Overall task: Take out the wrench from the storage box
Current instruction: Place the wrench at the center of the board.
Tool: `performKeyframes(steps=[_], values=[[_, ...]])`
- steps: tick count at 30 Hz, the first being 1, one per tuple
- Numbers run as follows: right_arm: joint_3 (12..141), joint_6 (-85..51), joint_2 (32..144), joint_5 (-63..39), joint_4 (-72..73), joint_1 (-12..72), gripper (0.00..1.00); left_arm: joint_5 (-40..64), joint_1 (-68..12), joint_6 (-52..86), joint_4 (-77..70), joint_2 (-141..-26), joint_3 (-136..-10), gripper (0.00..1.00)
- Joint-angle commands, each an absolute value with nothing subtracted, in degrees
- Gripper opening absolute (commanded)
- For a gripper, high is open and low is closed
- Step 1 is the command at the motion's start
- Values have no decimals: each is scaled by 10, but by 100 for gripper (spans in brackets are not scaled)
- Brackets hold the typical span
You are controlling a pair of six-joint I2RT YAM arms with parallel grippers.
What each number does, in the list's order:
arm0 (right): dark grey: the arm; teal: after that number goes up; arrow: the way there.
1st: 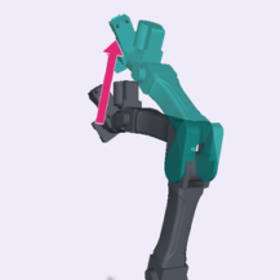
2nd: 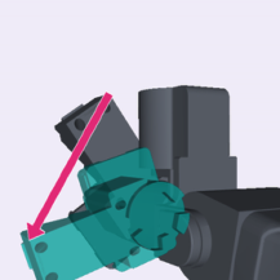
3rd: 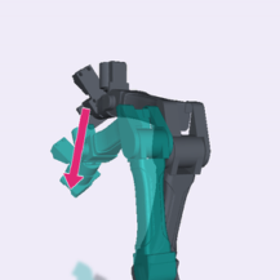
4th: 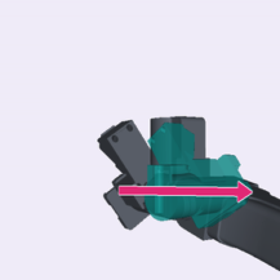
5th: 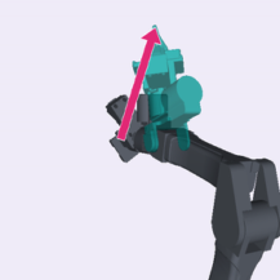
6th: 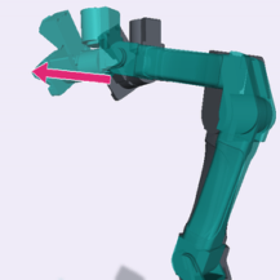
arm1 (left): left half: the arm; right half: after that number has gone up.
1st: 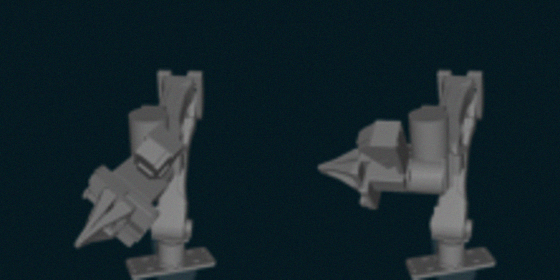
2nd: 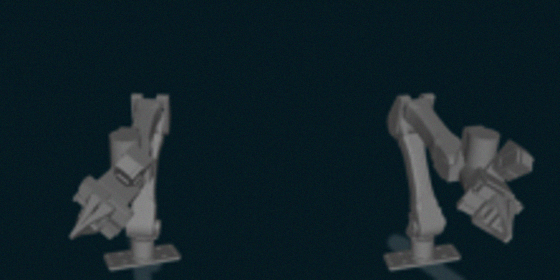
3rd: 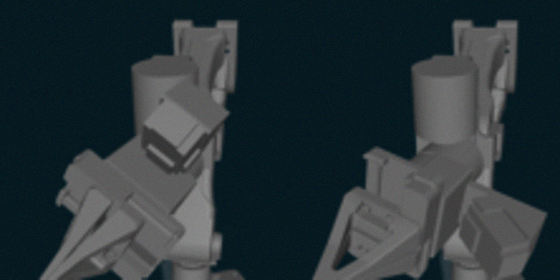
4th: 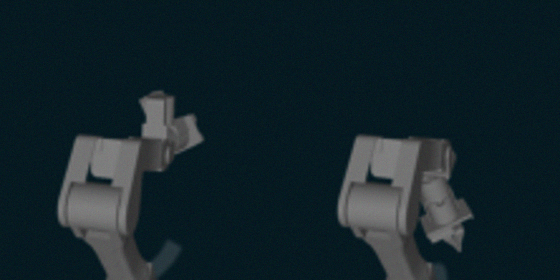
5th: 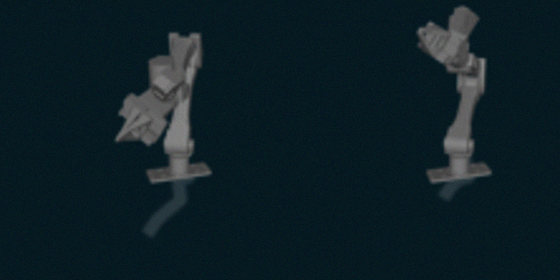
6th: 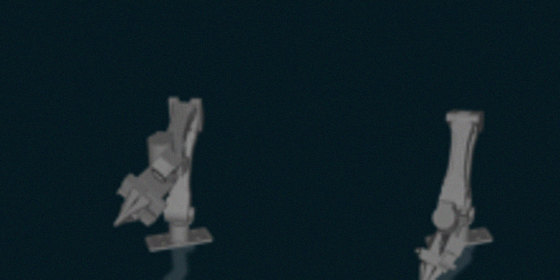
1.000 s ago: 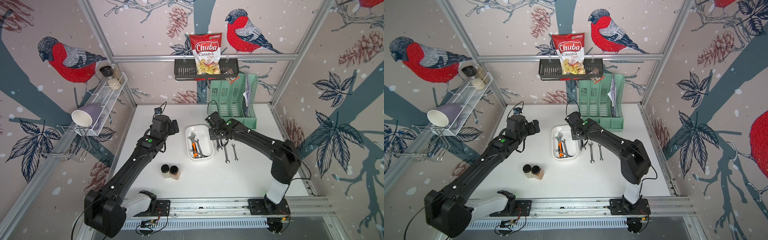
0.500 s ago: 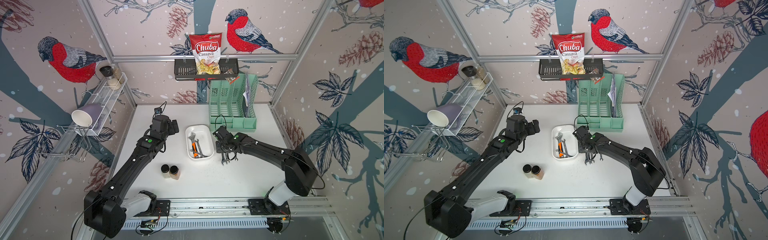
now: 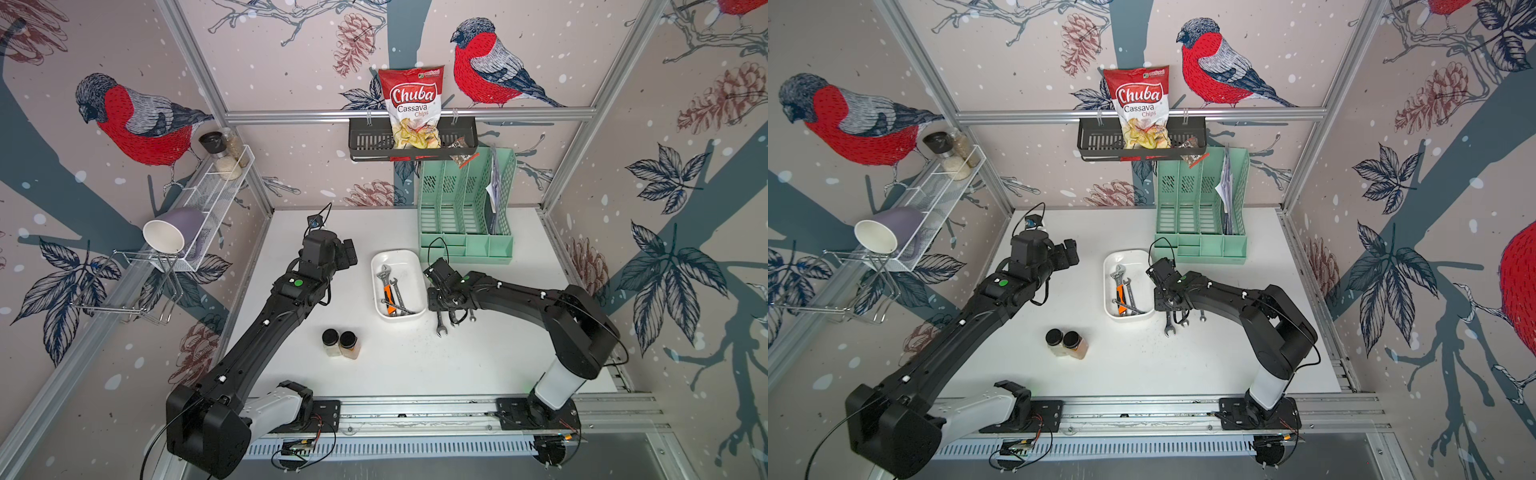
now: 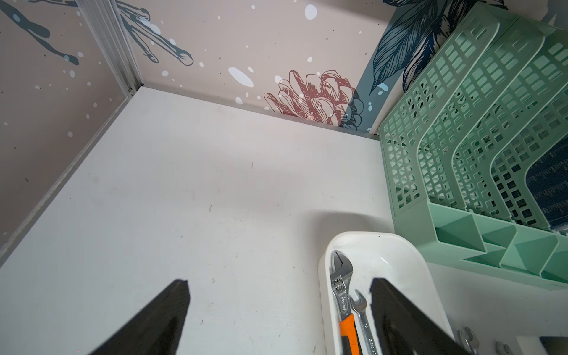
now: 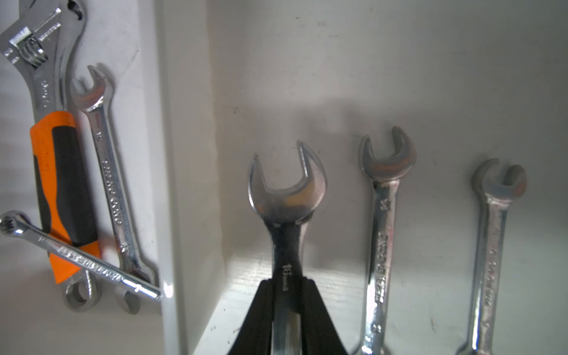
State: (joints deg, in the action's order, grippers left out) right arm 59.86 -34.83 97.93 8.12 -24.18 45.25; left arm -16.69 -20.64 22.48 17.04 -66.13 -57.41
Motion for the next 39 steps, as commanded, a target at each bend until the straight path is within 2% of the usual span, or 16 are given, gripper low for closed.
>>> performKeyframes(steps=[1,30,39], values=[[597,-350,986,70,-216,448,9,-173,-207,223,159,-659,-575,95],[584,-345,1014,59,-203,432,12,-175,-207,222,159,-658,-575,95],[598,-343,1004,65,-223,432,24,-176,-207,221,159,-656,-575,95]])
